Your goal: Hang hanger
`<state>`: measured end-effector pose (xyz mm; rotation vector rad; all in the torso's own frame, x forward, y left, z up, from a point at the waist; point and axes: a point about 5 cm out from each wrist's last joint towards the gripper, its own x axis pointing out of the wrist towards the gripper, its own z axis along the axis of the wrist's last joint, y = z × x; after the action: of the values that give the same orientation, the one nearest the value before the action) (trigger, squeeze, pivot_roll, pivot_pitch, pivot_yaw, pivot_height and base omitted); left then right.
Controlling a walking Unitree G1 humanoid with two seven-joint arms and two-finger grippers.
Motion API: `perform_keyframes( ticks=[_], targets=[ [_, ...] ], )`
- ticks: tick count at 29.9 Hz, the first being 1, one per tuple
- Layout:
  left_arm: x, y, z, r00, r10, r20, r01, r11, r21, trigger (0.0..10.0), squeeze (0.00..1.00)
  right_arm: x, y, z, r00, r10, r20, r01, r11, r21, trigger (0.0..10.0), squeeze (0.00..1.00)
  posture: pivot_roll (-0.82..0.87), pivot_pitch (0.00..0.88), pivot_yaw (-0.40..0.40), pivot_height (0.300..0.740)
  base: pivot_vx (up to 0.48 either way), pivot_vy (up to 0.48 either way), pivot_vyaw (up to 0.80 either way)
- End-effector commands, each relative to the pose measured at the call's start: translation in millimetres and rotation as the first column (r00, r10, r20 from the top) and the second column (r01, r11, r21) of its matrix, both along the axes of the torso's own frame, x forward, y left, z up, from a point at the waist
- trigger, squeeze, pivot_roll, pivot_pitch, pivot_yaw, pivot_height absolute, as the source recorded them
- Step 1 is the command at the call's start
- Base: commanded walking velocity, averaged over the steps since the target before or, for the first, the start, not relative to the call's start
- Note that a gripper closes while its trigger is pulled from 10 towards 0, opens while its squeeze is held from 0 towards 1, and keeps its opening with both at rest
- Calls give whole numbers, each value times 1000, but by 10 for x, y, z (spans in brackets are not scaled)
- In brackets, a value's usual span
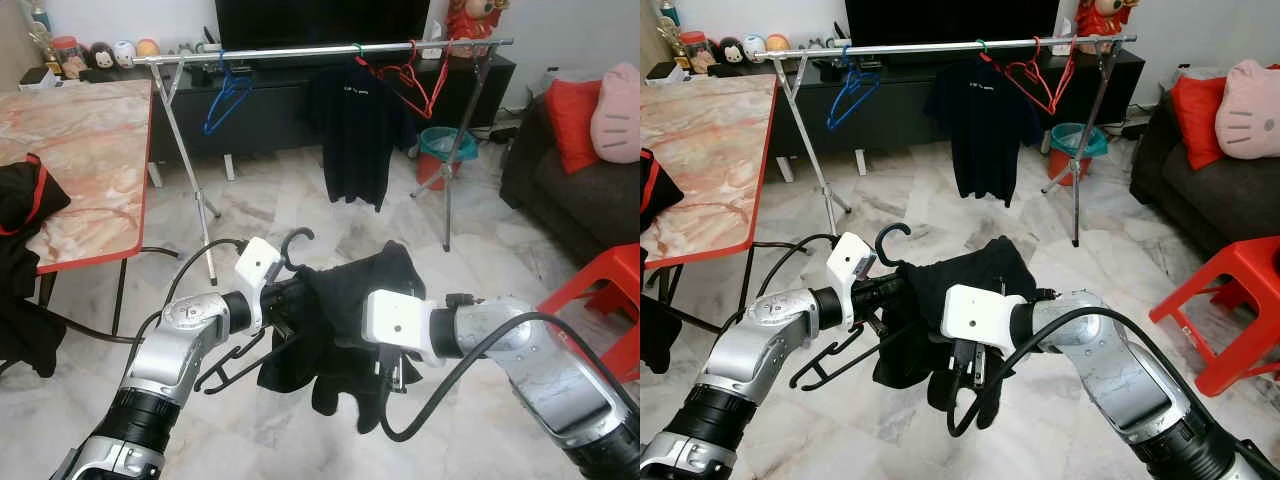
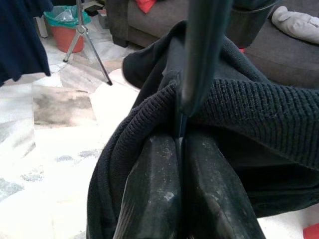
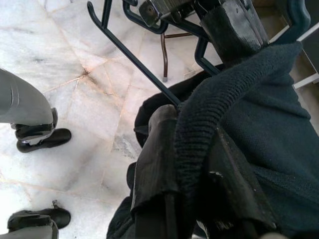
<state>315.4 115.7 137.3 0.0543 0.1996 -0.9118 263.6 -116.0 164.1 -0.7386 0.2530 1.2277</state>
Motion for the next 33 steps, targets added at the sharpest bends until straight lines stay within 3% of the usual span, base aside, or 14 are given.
perform_keyframes(
  ticks=[1,2,3,4,5,24,28,29,30,31,33],
  targets=[
    [43,13,114,999,12,52,-11,1000,-18,10000,0,-1,16,-3,1000,6,5,-6,1000,-1,10000,0,-157,0,-32,740,0,0,0],
    [43,11,114,999,12,52,-11,1000,-18,10000,0,5,16,4,1000,4,10,-4,1000,2,10000,8,-158,0,-32,740,0,0,0],
    [44,9,114,999,12,52,-11,1000,-20,10000,0,15,20,18,1000,1,17,-1,1000,11,10000,608,-158,0,-32,740,0,0,0],
    [44,9,114,999,12,52,-11,1000,-20,10000,0,19,22,24,1000,-1,20,1,1000,15,10000,608,-158,0,-32,740,0,0,0],
    [45,11,113,999,14,52,-13,1000,-21,10000,0,41,26,46,999,-13,29,12,1000,26,10000,1000,-158,0,-32,740,0,0,0],
    [152,74,230,986,125,109,-116,989,-88,10000,0,55,10,-4,999,-23,23,23,1000,6,10000,1000,-155,0,-35,740,0,0,0],
    [136,65,222,990,104,99,-96,992,-88,10000,0,65,11,-7,999,-30,41,30,1000,4,10000,1000,-155,0,-34,740,0,0,0],
    [125,59,212,991,93,94,-85,993,-86,10000,0,74,11,3,998,-35,51,35,999,9,10000,922,-155,0,-34,740,0,0,0],
    [116,56,205,992,86,92,-79,993,-84,10000,0,84,10,15,997,-42,60,41,999,15,10000,325,-157,0,-33,740,0,0,0],
    [105,53,194,993,77,88,-70,994,-80,10000,0,101,5,33,996,-54,72,52,998,23,10000,0,-157,0,-33,740,0,0,0],
    [83,44,162,995,59,76,-54,996,-68,10000,0,146,-23,82,992,-84,98,81,996,38,10000,0,-157,0,-33,740,0,0,0]
  ],
)
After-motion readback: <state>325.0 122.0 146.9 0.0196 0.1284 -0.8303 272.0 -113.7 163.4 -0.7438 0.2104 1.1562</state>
